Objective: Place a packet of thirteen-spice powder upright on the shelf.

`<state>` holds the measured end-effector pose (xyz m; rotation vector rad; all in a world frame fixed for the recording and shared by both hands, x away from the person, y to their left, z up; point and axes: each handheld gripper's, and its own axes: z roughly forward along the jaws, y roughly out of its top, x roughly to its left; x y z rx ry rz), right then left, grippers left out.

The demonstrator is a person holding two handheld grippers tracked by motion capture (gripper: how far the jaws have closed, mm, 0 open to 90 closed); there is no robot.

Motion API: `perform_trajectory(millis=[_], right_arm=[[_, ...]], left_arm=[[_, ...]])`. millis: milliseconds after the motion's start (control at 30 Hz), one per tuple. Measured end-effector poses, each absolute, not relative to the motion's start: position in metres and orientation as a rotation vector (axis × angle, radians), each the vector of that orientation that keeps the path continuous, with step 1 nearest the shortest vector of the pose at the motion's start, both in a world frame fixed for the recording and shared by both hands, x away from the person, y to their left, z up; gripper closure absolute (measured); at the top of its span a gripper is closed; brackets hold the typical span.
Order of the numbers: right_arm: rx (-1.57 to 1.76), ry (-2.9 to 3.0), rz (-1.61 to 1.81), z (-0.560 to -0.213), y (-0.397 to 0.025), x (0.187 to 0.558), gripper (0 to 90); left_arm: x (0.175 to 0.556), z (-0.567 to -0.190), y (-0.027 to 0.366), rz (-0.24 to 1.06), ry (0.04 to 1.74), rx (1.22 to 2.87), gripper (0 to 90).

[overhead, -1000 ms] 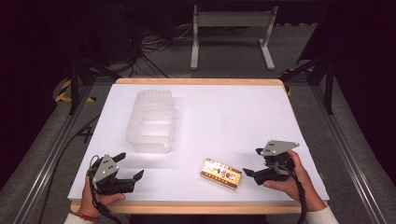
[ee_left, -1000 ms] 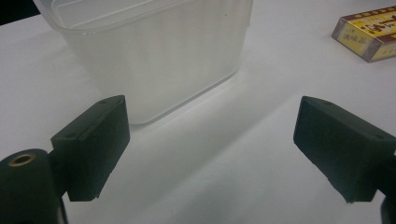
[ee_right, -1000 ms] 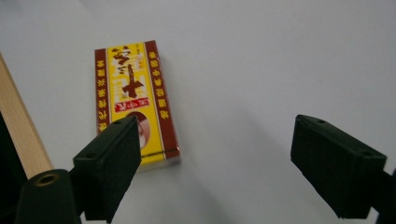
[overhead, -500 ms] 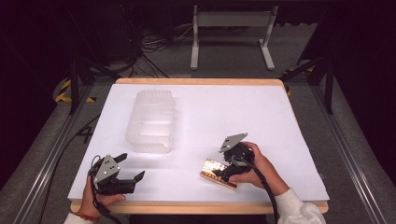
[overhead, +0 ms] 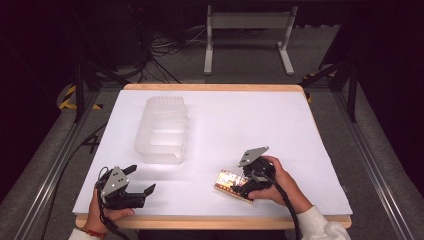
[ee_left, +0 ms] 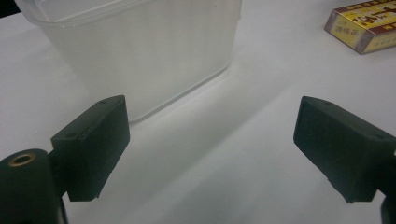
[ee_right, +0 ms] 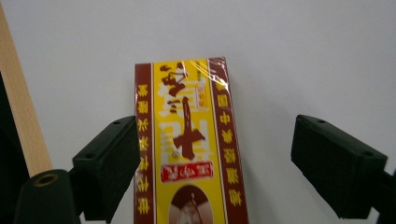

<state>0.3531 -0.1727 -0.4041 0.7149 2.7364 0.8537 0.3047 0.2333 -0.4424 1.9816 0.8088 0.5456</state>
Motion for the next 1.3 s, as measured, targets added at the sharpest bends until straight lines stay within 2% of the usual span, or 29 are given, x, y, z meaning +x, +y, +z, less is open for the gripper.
perform_trajectory(millis=[333, 533, 567, 600, 633, 800, 1300], right_arm=[[0.695, 2.827, 0.727, -0.418, -0.119, 0.375, 18.0], [0.726, 2.861, 0.662, -0.427, -0.111, 0.378, 22.2], [0.73, 2.861, 0.665, -0.427, -0.111, 0.379, 23.4], [0.736, 2.855, 0.657, -0.426, -0.11, 0.379, 30.8], [0.747, 2.857, 0.666, -0.424, -0.11, 0.379, 32.4], [0.771, 2.834, 0.657, -0.418, -0.11, 0.378, 32.8], [0.873, 2.602, 0.974, -0.387, -0.149, 0.359, 33.1]], left_arm=[[0.305, -0.443, 0.237, 0.532, 0.801, 1.973, 11.4], [0.305, -0.444, 0.237, 0.53, 0.801, 1.972, 11.4], [0.305, -0.443, 0.237, 0.529, 0.801, 1.976, 11.4], [0.305, -0.444, 0.237, 0.525, 0.803, 1.976, 11.4], [0.305, -0.444, 0.236, 0.524, 0.802, 1.978, 11.4], [0.305, -0.444, 0.237, 0.523, 0.803, 1.976, 11.3], [0.306, -0.444, 0.236, 0.511, 0.803, 1.984, 11.3]])
